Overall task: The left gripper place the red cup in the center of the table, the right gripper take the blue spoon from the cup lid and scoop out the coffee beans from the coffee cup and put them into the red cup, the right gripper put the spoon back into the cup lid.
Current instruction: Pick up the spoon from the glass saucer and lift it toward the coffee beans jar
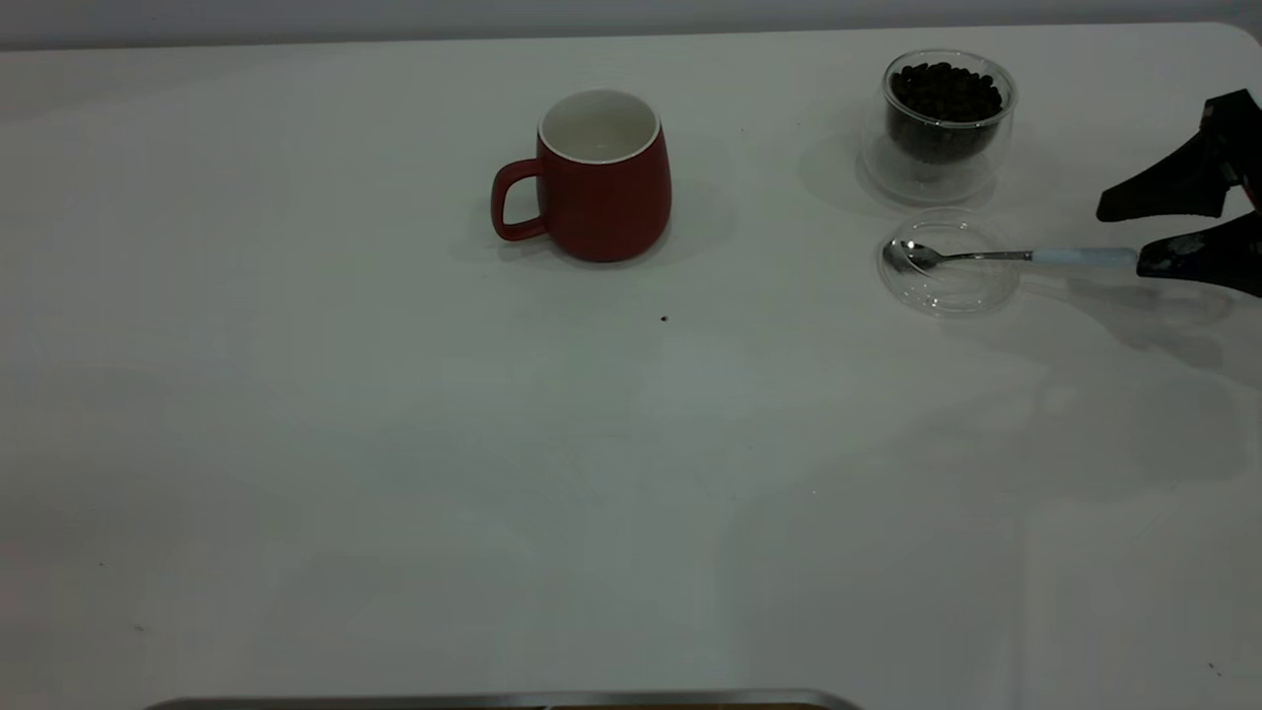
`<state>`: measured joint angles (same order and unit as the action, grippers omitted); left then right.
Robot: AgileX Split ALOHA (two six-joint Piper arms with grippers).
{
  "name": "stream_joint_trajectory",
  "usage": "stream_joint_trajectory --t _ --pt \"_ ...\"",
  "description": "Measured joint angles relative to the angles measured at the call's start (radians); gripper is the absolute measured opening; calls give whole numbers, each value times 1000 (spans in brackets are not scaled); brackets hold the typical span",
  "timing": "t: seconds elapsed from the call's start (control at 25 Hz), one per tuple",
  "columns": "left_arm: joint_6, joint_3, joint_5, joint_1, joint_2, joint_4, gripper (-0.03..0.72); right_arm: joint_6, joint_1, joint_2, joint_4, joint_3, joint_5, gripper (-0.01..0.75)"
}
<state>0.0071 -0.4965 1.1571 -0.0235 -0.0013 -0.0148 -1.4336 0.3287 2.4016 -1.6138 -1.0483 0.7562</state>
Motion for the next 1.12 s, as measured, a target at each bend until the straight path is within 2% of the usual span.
stream_joint_trajectory --t 0.4,0.84,1.12 --pt "0 0 0 0 0 0 587 -24 -2 36 -40 0 35 563" --pt "1 0 0 0 0 0 587 -39 -69 79 -106 0 56 563" --pt "1 0 0 0 0 0 587 -51 -80 79 -132 0 67 562"
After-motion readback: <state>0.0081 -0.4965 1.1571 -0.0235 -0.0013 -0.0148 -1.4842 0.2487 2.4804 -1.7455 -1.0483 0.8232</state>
